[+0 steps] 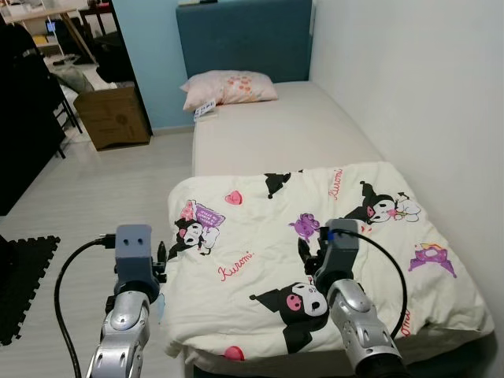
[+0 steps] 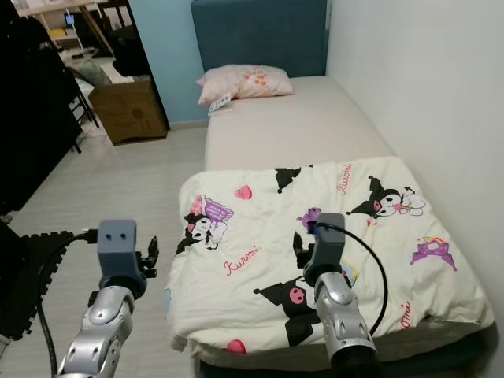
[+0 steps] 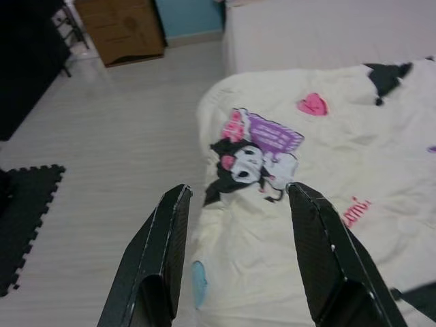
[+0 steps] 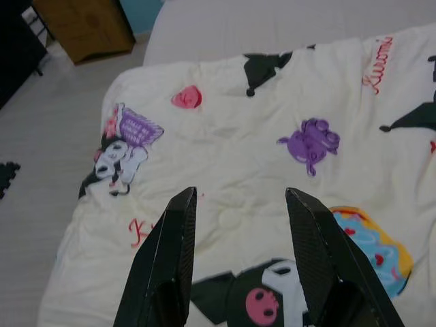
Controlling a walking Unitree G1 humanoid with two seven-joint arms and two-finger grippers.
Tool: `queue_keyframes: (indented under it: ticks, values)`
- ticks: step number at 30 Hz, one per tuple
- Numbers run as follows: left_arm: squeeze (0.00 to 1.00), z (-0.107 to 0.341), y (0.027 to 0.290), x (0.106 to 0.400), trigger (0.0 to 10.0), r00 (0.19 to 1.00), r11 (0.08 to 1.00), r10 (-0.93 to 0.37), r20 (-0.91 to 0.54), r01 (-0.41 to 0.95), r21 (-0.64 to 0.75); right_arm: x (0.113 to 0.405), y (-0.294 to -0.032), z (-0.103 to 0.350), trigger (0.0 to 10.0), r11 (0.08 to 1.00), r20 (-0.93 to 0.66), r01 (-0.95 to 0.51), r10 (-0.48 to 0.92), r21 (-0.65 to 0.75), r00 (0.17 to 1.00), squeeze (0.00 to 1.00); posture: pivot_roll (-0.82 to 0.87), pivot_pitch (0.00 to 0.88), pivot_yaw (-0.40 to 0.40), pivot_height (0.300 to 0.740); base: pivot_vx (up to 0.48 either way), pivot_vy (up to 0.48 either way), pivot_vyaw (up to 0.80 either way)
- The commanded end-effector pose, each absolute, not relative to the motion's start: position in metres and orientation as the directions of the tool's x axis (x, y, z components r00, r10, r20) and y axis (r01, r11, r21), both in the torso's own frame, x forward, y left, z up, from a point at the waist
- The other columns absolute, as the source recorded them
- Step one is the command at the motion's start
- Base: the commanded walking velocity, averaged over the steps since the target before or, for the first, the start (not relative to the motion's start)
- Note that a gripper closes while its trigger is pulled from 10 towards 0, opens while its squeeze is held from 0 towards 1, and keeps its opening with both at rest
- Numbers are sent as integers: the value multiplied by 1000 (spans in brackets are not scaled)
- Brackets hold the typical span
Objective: Clean up the room
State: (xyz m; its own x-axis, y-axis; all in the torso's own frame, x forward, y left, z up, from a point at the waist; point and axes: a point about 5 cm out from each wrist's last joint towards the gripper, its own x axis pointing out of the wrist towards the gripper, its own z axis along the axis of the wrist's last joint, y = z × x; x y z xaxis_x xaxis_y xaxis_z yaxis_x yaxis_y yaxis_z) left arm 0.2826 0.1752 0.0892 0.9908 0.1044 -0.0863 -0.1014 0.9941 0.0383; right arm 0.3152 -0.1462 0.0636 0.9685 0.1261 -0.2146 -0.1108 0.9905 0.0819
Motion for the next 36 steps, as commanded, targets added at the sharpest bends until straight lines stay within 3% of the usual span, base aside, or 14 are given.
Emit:
queue_keyframes:
  ticks: [1, 30, 36]
  values:
    - [0, 83, 176, 281, 10000, 991, 995, 91, -103, -86, 53, 316, -137, 61, 10000, 987, -222, -144, 155, 64, 963, 0, 45, 40, 45, 740, 0, 0, 0]
    - [0, 68, 166, 272, 10000, 991, 997, 71, -116, -66, 51, 309, -122, 45, 10000, 975, -260, -219, 224, 51, 939, 0, 44, 30, 19, 740, 0, 0, 0]
    - [0, 69, 165, 272, 10000, 991, 997, 72, -111, -68, 44, 310, -126, 45, 10000, 976, -262, -218, 210, -2, 942, 0, 37, 31, 18, 740, 0, 0, 592]
